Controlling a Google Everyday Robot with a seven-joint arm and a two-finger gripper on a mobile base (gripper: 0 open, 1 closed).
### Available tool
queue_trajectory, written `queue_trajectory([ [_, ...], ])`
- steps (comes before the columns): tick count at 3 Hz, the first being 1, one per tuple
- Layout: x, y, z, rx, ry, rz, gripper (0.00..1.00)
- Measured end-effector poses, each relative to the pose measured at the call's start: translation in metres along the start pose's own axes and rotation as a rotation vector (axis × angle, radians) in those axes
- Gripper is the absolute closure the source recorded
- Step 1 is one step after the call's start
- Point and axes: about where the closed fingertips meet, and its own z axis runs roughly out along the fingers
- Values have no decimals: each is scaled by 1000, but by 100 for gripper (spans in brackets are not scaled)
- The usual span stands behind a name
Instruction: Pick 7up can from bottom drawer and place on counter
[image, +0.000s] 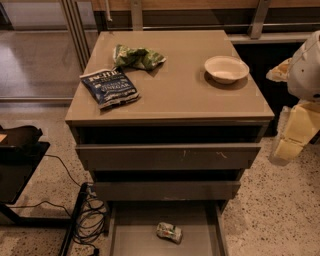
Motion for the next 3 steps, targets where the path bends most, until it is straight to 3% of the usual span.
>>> queue_trajectory([
  [1, -2, 28, 40, -61, -94, -33, 0],
  [2, -3, 57, 80, -80, -239, -60, 0],
  [3, -1, 74, 112, -49, -355, -67, 0],
])
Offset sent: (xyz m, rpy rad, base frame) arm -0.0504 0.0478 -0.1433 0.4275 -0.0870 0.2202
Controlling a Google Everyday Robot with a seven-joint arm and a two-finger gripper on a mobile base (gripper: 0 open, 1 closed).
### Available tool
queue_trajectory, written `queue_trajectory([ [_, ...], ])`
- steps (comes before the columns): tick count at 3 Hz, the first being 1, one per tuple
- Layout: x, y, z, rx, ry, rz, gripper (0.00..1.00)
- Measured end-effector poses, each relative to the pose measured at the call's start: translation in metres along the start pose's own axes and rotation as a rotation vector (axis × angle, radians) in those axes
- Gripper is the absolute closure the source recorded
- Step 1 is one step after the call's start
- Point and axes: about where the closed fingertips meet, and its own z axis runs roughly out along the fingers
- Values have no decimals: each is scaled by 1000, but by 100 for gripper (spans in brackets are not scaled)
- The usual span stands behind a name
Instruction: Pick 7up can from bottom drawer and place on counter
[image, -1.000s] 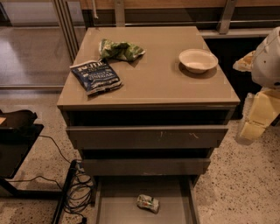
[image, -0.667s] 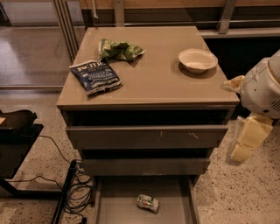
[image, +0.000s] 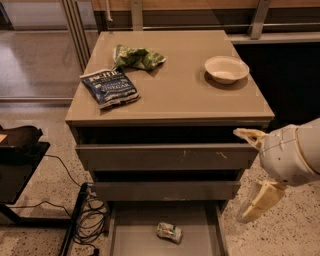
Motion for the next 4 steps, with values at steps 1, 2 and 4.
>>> queue_trajectory([
  [1, 13, 5, 44, -10, -6, -4, 0],
  [2, 13, 6, 44, -11, -6, -3, 0],
  [4, 44, 20, 98, -79, -21, 81, 0],
])
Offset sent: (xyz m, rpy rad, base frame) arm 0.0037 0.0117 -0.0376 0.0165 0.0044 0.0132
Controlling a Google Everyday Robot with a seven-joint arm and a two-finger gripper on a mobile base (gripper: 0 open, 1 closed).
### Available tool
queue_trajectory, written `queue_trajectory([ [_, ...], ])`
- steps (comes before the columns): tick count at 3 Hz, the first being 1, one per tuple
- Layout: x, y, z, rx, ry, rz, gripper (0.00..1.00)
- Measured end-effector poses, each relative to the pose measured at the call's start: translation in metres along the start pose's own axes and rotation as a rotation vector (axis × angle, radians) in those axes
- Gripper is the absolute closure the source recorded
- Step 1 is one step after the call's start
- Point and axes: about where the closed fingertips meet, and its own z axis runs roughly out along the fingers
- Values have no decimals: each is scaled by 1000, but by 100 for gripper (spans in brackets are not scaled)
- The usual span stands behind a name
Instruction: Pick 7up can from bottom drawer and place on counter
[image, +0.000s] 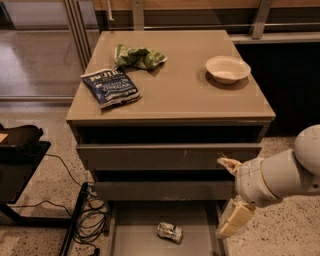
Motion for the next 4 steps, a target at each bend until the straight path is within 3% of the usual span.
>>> queue_trajectory([
  [2, 64, 0, 91, -8, -71, 92, 0],
  [4, 110, -3, 168, -15, -104, 158, 0],
])
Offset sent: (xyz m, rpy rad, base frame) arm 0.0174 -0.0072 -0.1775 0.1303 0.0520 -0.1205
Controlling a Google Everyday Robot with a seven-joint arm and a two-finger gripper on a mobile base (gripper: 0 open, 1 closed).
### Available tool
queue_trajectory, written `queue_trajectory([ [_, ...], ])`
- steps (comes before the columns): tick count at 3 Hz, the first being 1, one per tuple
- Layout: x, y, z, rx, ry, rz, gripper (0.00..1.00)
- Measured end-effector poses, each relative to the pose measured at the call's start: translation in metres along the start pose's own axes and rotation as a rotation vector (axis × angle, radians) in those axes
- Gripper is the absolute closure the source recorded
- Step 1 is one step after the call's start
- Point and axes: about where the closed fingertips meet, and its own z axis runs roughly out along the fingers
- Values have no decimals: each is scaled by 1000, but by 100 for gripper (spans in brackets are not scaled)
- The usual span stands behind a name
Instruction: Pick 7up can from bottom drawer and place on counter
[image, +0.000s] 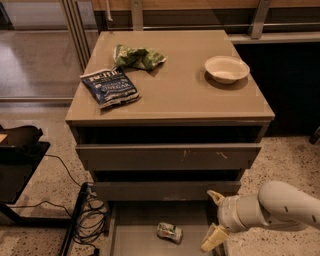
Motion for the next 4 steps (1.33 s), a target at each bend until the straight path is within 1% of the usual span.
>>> queue_trajectory([
  [1, 1, 4, 2, -4, -3, 2, 0],
  [2, 6, -2, 17, 2, -44, 7, 0],
  [4, 27, -36, 70, 81, -178, -19, 0],
])
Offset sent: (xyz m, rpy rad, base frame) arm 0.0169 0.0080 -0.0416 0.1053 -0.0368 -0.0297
